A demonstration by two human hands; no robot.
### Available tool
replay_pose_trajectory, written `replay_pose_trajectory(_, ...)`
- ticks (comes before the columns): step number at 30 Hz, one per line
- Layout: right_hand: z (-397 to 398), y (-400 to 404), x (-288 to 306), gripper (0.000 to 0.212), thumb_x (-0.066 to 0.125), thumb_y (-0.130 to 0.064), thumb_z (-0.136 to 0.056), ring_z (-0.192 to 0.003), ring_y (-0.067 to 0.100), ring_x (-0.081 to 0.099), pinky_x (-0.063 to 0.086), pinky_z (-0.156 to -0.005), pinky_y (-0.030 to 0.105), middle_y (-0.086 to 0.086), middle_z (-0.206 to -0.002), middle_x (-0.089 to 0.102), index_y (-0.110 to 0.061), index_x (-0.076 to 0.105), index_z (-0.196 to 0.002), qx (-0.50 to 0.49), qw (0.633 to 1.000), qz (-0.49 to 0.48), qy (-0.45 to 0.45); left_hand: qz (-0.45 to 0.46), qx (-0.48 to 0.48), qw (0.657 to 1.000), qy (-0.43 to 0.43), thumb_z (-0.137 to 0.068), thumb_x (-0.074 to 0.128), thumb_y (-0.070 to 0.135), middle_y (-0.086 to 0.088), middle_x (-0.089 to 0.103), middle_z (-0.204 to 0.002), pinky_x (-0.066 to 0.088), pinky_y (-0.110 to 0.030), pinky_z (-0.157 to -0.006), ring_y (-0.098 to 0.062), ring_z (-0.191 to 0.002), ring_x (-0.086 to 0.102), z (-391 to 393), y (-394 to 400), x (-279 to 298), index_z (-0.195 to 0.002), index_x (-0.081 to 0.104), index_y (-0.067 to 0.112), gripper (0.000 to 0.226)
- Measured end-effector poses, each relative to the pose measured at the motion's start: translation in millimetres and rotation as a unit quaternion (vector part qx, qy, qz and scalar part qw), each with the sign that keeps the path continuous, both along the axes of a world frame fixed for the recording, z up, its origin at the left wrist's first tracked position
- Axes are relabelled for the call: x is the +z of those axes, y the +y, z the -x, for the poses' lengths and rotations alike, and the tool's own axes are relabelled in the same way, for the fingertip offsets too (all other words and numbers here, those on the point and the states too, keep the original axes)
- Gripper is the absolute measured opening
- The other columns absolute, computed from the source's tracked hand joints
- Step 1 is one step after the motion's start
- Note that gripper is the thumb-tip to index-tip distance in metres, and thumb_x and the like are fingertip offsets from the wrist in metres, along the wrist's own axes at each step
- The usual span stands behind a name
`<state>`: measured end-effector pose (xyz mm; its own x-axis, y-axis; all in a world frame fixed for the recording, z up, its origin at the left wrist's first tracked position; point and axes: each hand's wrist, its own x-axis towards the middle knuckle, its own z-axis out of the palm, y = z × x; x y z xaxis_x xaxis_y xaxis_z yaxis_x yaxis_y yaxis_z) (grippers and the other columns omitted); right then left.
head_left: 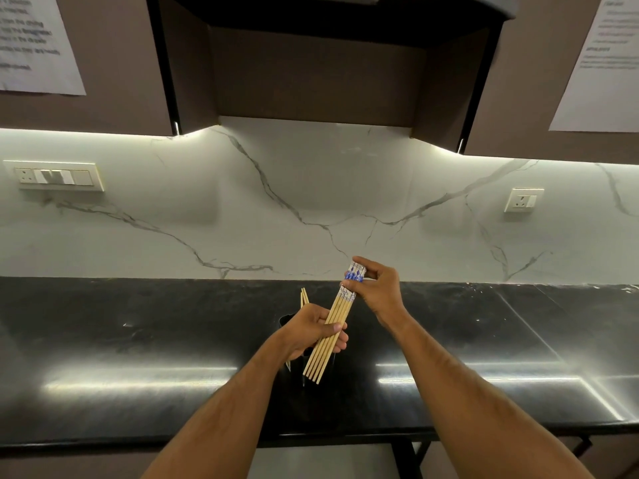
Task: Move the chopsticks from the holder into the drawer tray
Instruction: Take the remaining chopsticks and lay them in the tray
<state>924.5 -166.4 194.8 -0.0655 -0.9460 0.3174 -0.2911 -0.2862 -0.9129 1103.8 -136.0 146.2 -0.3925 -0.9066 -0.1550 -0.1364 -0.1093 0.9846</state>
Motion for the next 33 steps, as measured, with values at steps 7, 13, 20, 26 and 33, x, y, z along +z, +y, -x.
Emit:
replay_pose_trajectory(7,11.3,-0.1,-9.5,0.081,0.083,-0.02,-0.081,-0.104,0.012,0.067,0.053,-0.1,0.032,0.008,-0.129,0.062,-0.012,0.04,-0.15,0.005,0.991,0.005,0.137,0.062,0.071,0.984,-0.154,-0.095,0.065,0.009,-0.012,0.077,-0.088,0.064,-0.032,-0.075,-0.019,-0.081,0.077,4.2,0.2,4.6,-0.112,0.067,0.002,0.018)
replay_pose_trajectory(13,11.9,21.6,-7.8,0.059,0.074,-0.026,-0.087,-0.128,0.02,0.053,0.043,-0.111,0.039,0.006,-0.136,0.059,-0.015,0.051,-0.141,0.12,0.852,0.138,0.49,0.179,0.051,0.88,-0.437,-0.095,0.064,0.013,-0.007,0.07,-0.098,0.06,-0.039,-0.086,-0.019,-0.088,0.07,7.6,2.4,6.4,-0.111,0.067,0.01,0.016)
replay_pose_trajectory(20,-2.4,47.6,-21.2,0.008,0.065,-0.008,-0.092,-0.082,0.021,0.067,0.058,-0.086,0.039,0.008,-0.092,0.069,-0.013,0.066,-0.099,0.138,0.745,0.068,0.649,0.268,-0.009,0.78,-0.565,-0.09,0.066,0.005,-0.008,0.067,-0.107,0.055,-0.038,-0.091,-0.023,-0.096,0.066,23.4,23.3,1.8,-0.111,0.065,0.013,0.022)
replay_pose_trajectory(26,-10.0,71.0,-42.1,0.007,0.064,-0.013,-0.094,-0.086,0.022,0.067,0.055,-0.083,0.037,0.008,-0.097,0.068,-0.013,0.065,-0.1,0.139,0.754,0.043,0.641,0.292,-0.04,0.747,-0.596,-0.093,0.063,0.006,-0.009,0.068,-0.112,0.053,-0.04,-0.095,-0.024,-0.103,0.066,24.2,47.5,-7.6,-0.111,0.065,0.012,0.019)
replay_pose_trajectory(33,-12.3,120.6,-69.5,0.009,0.062,-0.008,-0.093,-0.081,0.027,0.069,0.05,-0.07,0.035,0.009,-0.09,0.07,-0.012,0.069,-0.097,0.124,0.719,0.073,0.68,0.363,-0.036,0.726,-0.583,-0.093,0.063,0.01,-0.011,0.07,-0.103,0.054,-0.039,-0.082,-0.029,-0.095,0.069,8.5,98.3,-33.1,-0.102,0.065,0.013,0.01)
